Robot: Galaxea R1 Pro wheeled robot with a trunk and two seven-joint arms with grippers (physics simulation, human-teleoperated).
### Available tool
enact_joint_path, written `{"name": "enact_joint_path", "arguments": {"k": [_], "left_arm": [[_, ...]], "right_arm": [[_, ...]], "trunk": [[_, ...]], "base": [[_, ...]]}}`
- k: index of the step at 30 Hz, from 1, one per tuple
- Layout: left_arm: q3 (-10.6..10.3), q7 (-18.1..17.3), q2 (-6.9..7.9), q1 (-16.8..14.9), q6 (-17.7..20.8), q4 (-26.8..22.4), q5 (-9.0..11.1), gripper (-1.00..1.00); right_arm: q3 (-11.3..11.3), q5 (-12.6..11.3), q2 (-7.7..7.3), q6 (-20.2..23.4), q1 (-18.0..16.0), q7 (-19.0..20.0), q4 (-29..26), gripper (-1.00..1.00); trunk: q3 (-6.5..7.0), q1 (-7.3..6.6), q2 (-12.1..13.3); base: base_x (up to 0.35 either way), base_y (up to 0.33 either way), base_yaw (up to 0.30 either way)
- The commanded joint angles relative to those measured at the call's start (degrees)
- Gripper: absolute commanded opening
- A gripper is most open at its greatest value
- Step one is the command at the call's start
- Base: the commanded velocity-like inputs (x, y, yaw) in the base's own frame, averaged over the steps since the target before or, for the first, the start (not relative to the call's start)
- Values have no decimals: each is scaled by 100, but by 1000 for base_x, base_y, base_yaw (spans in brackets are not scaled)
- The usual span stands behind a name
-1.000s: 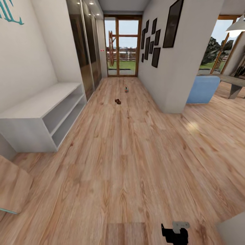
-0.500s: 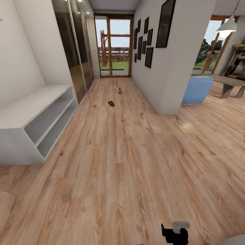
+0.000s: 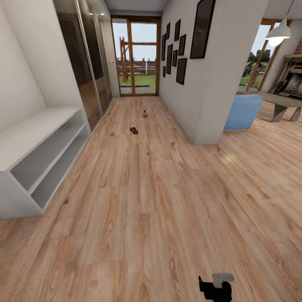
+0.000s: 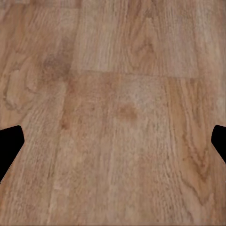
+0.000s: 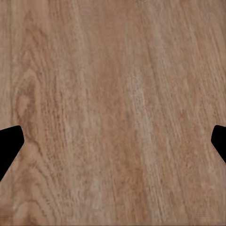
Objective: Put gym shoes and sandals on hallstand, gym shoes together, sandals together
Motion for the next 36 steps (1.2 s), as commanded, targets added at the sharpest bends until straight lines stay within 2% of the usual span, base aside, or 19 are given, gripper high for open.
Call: {"name": "enact_joint_path", "arguments": {"k": [1, 36], "left_arm": [[12, -56, 0, -3, -3, 6, 58, 100], [17, -55, 0, -3, -4, 6, 62, 100]], "right_arm": [[-46, 62, 2, -18, -3, -14, 5, 100], [-46, 61, -4, -18, 0, -15, 8, 100]], "trunk": [[-5, 3, -1], [-5, 3, -1]], "base": [[340, 0, -1], [340, 0, 0]]}}
